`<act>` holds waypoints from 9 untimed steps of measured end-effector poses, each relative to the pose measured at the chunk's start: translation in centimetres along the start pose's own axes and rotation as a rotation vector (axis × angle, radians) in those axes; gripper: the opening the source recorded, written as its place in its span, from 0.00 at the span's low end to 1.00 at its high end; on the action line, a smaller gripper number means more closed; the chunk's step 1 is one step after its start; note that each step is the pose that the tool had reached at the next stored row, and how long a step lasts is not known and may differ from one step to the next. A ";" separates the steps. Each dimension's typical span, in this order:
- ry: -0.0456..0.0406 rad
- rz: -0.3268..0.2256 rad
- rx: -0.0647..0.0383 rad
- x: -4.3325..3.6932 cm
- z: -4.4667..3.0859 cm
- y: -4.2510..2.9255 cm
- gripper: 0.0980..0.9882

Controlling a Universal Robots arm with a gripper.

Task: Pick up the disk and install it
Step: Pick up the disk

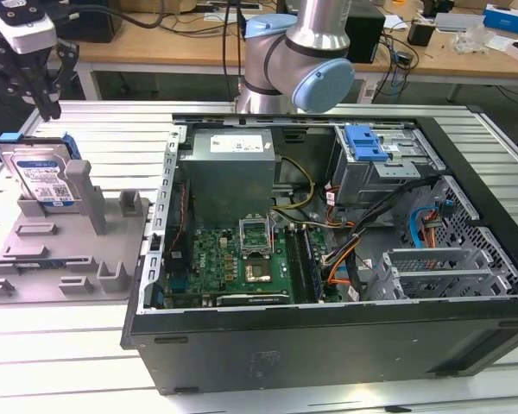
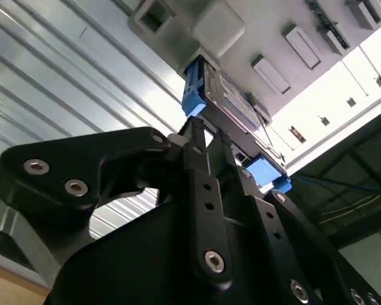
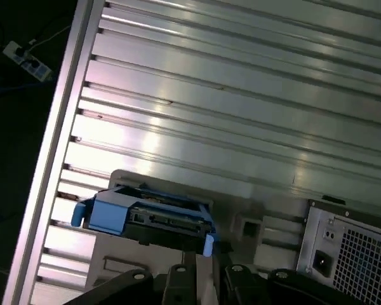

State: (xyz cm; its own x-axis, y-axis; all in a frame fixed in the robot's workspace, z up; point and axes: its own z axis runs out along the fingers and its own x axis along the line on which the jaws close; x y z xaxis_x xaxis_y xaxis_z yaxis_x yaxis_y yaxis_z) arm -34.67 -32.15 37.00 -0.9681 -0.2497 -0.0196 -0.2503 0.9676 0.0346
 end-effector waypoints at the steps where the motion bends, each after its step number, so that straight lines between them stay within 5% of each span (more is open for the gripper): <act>1: 0.0019 -0.032 0.001 0.00 0.00 0.01 0.22; 5: 0.0062 -0.113 0.003 0.00 0.00 0.01 0.43; 9: 0.0097 -0.195 0.004 0.00 -0.01 0.00 0.43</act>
State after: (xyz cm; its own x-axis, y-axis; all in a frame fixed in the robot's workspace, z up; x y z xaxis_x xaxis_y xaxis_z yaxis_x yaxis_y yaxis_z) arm -34.68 -32.14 37.01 -0.9012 -0.4331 -0.0159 -0.4334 0.9008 0.0274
